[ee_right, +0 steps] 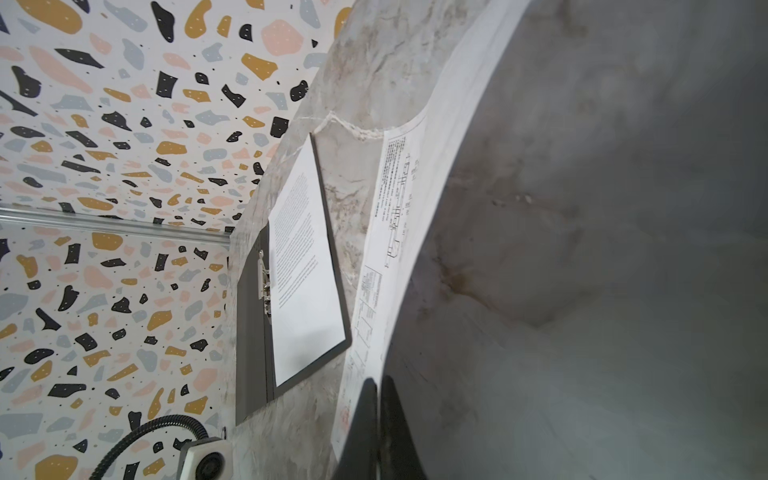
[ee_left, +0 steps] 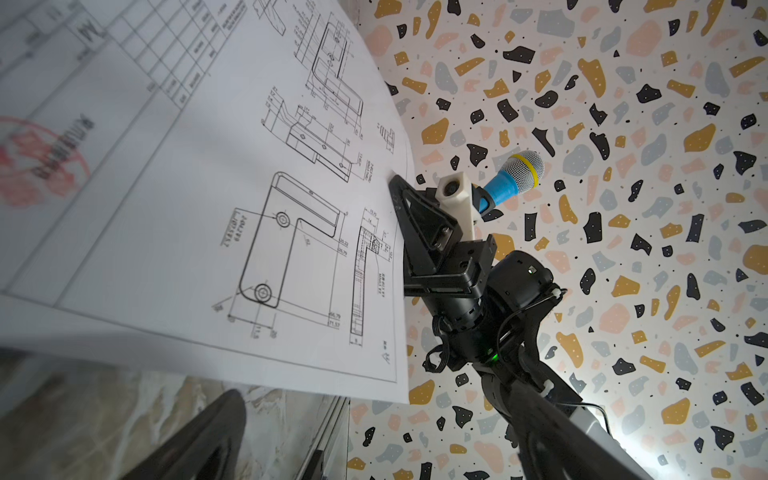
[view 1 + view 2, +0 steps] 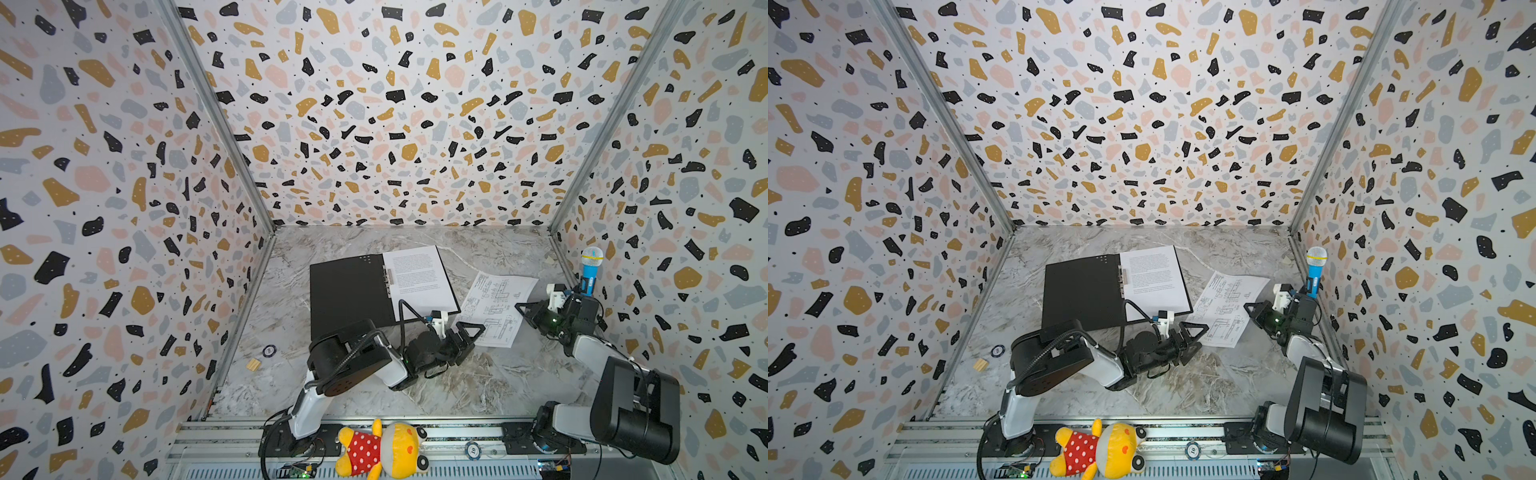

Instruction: Put the files into the folder

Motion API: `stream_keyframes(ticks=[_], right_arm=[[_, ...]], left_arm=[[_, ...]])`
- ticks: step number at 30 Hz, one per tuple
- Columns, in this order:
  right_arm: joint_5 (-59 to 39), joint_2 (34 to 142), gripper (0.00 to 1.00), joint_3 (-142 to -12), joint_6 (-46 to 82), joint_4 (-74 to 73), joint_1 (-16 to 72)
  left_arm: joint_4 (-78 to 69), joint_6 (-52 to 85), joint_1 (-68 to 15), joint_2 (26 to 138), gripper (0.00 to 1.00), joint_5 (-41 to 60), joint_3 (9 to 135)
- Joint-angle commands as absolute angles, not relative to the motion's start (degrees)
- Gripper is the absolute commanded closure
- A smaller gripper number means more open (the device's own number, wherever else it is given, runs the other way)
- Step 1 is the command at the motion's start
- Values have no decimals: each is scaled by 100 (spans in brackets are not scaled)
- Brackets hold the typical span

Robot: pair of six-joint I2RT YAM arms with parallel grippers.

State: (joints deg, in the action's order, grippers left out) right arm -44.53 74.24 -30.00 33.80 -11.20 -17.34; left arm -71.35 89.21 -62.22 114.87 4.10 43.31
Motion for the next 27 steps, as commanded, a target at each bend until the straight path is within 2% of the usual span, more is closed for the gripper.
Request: stream_keyframes(ticks=[1, 10, 19, 23, 27], right_arm=[[-4109, 7284, 100, -3564, 3070, -560, -1478], [-3860, 7648, 100, -5055, 2764, 149, -470], [-3845, 8861, 100, -7252, 2629, 783, 1062], [-3912, 9630, 100, -8397, 2449, 1232, 1571], [-4285, 10107, 100, -9225, 2445, 1300, 1688]], left_arm=[[-6728, 8359, -6032, 11048, 0, 501, 4103], [-5437, 7384, -5297, 9736, 0, 431, 3543], [-3502, 5988, -4191, 8080, 0, 50, 3195], [-3361, 5797, -3468, 7831, 0, 239, 2978], [-3061, 5526, -2879, 7960, 0, 334, 2970]])
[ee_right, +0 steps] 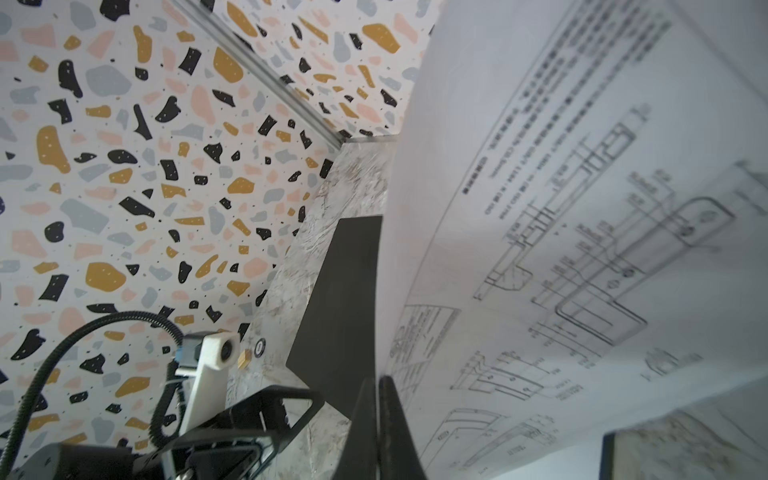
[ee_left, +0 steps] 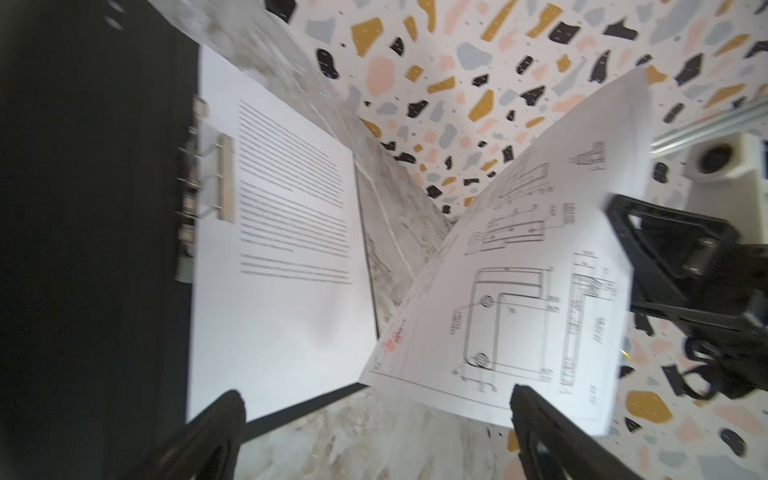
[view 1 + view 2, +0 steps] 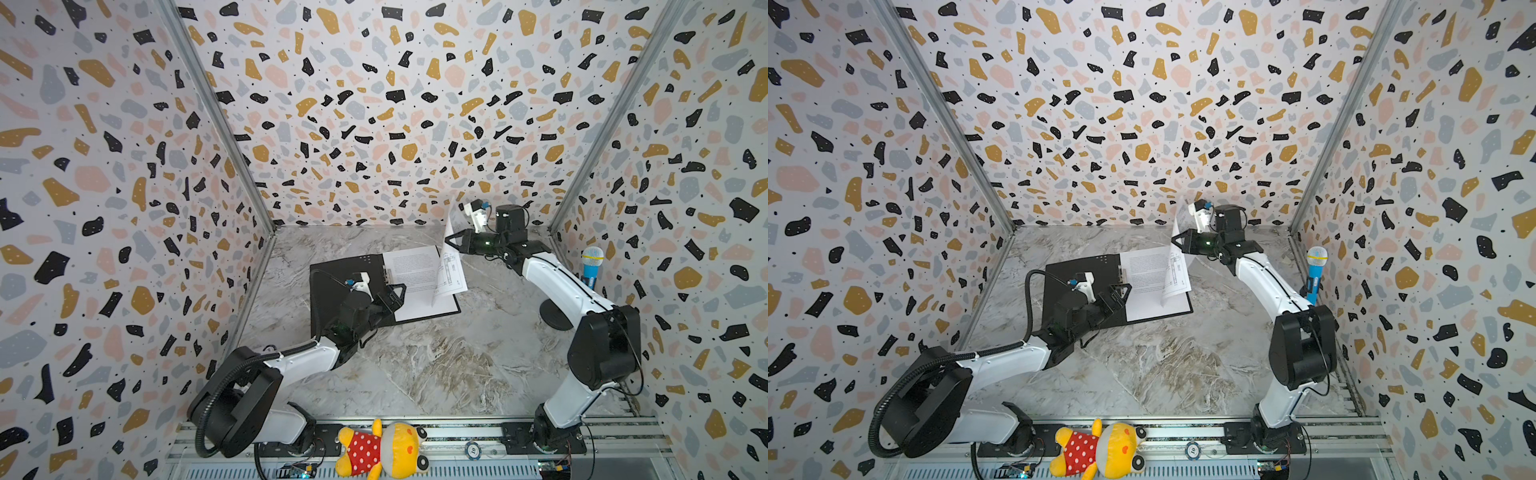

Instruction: Put the files into the folder

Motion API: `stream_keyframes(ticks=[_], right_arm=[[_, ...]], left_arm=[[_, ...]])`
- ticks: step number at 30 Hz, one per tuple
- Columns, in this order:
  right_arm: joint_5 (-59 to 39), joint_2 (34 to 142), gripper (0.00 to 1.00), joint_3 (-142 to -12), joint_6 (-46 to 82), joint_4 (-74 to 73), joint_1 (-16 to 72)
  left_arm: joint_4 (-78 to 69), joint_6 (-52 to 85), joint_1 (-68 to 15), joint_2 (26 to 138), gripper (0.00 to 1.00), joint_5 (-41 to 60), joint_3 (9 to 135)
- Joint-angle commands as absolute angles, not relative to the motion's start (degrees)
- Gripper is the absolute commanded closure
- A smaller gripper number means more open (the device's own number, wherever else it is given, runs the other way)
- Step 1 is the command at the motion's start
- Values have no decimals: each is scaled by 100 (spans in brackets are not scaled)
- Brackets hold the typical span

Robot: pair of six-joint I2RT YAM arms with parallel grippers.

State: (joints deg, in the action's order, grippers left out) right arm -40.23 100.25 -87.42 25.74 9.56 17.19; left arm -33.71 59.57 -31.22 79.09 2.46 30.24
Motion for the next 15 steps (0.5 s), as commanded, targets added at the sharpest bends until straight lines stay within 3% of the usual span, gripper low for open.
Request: stream_keyframes(ticks=[1, 6, 15], right_arm=[[-4299, 10192, 100, -9445, 2412, 1346, 1688], [-4483, 10231, 100, -9729, 2411, 1065, 1515], [-4725, 10385, 100, -7525, 2824, -253, 693]], left_arm=[[-3041, 5511, -2717, 8018, 0, 405, 2961], [-3316, 5496, -2244, 8216, 0, 625, 2792], [-3337, 5305, -1919, 8401, 0, 685, 2722]])
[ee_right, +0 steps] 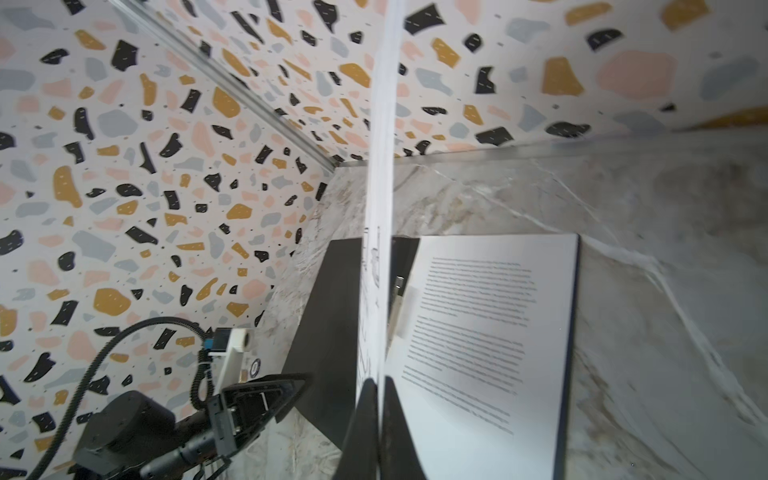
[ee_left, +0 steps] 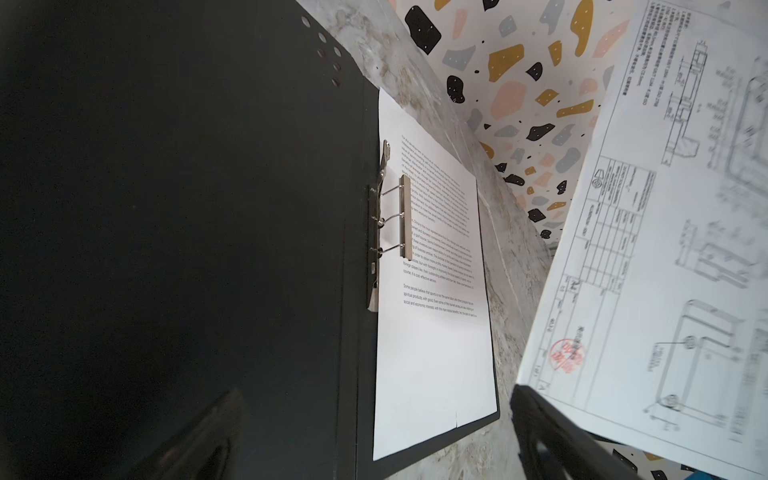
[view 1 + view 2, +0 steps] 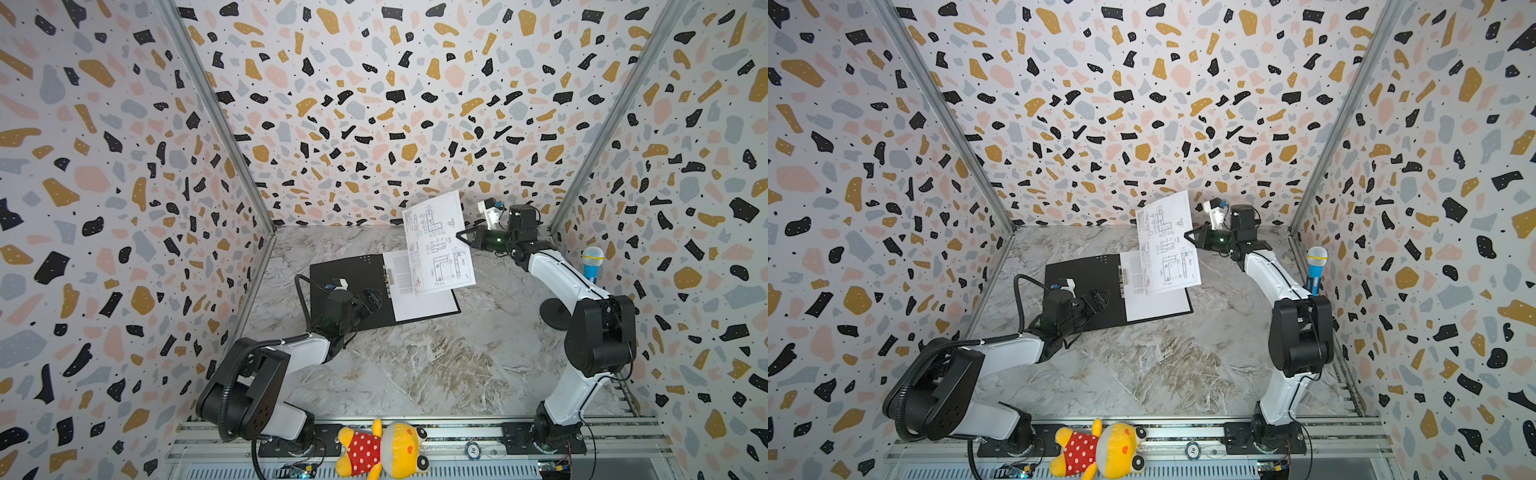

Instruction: Put the files into the folder

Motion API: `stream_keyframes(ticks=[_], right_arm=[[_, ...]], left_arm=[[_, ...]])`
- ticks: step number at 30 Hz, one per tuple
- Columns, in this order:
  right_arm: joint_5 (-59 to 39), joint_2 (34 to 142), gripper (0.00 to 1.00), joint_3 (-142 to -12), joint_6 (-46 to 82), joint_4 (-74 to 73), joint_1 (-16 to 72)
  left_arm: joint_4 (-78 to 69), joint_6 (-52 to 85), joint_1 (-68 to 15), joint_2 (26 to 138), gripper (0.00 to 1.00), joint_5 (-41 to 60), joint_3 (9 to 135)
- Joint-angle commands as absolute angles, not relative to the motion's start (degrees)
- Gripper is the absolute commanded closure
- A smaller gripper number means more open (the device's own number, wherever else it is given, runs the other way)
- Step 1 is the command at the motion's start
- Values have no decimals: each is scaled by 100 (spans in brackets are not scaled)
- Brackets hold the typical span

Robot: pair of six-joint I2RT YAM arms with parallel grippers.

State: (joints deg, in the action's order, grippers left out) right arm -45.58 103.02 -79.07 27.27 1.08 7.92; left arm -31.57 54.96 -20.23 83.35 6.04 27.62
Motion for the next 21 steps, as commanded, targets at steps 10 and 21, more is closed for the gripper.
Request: stream_keyframes(ticks=[10, 21], right_arm=[[-4825, 11113, 100, -6921, 2527, -430, 699], [-4810, 11444, 100, -7204, 2570, -580, 780]], left_arm=[[-2996, 4687, -1865, 8755, 0, 665, 3073], [-2555, 4101, -1839, 9193, 0, 578, 3720]])
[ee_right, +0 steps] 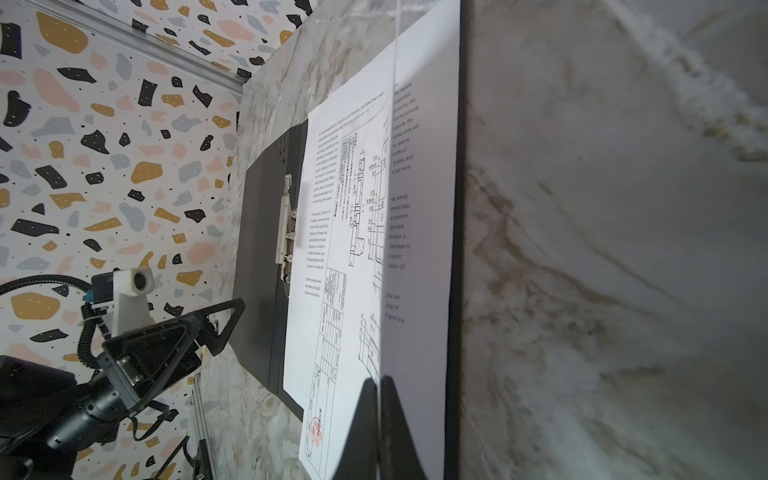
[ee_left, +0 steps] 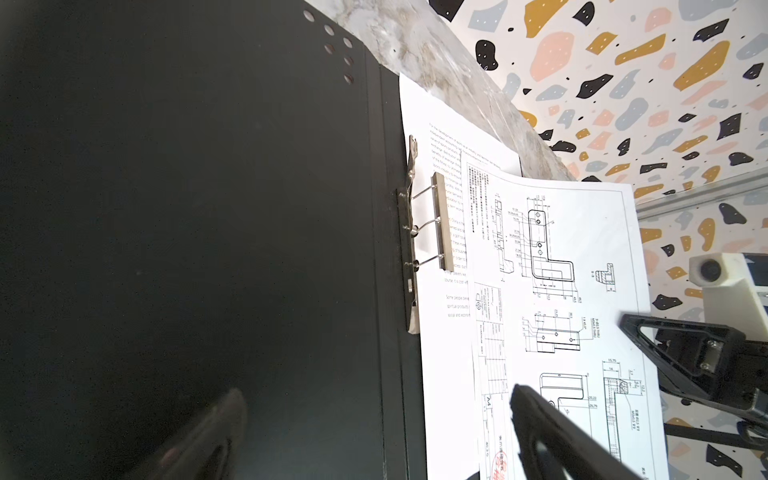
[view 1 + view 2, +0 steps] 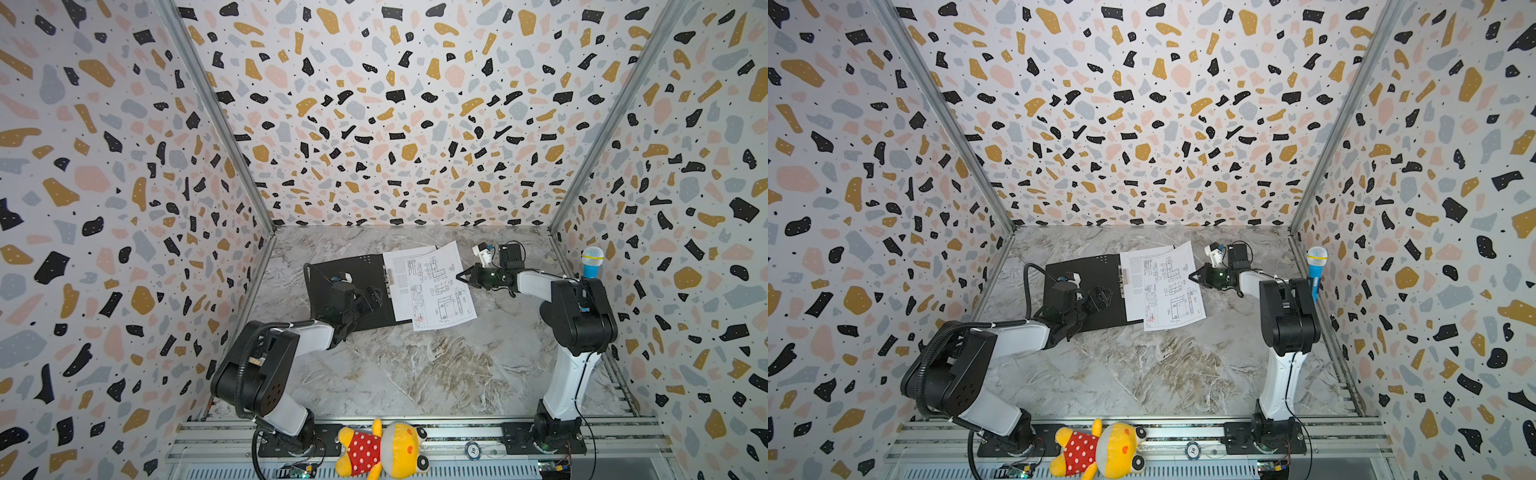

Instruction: Put the files into the folder

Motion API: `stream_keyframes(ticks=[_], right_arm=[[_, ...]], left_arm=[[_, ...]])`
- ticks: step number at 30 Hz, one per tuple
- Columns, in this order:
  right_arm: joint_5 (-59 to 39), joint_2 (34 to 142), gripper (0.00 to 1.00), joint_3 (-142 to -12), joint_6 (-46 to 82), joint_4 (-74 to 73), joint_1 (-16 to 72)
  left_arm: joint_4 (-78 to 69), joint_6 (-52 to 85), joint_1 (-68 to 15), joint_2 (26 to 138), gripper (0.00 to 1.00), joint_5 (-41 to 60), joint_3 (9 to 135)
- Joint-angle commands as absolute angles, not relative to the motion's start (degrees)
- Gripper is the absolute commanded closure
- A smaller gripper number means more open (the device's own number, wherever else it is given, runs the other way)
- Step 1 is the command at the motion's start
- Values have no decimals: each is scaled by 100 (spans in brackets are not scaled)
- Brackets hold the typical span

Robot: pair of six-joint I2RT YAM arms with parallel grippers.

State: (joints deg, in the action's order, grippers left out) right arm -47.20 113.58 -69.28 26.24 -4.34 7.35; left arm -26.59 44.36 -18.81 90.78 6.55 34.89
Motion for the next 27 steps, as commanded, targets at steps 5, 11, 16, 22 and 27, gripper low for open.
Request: stream_keyframes(ticks=[5, 11, 16, 22, 27], right_arm=[[-4868, 11763, 100, -7482, 2610, -680, 894], [-4911, 12146, 100, -7918, 2536, -614, 1054], [-5022, 12486, 100, -8393, 2387, -390, 1142], [-5145, 12823, 100, -8766, 2416, -340, 1186], [-5191, 12989, 100, -8966, 2411, -255, 1230]], left_arm=[[-2570, 3982, -1779, 9617, 0, 731, 4135], [-2741, 3965, -1645, 10164, 0, 1199, 4563], [-2872, 3948, -1598, 10416, 0, 1457, 4773], [-2968, 3916, -1584, 10564, 0, 1626, 4868], [-2996, 3960, -1572, 10629, 1, 1717, 4904]])
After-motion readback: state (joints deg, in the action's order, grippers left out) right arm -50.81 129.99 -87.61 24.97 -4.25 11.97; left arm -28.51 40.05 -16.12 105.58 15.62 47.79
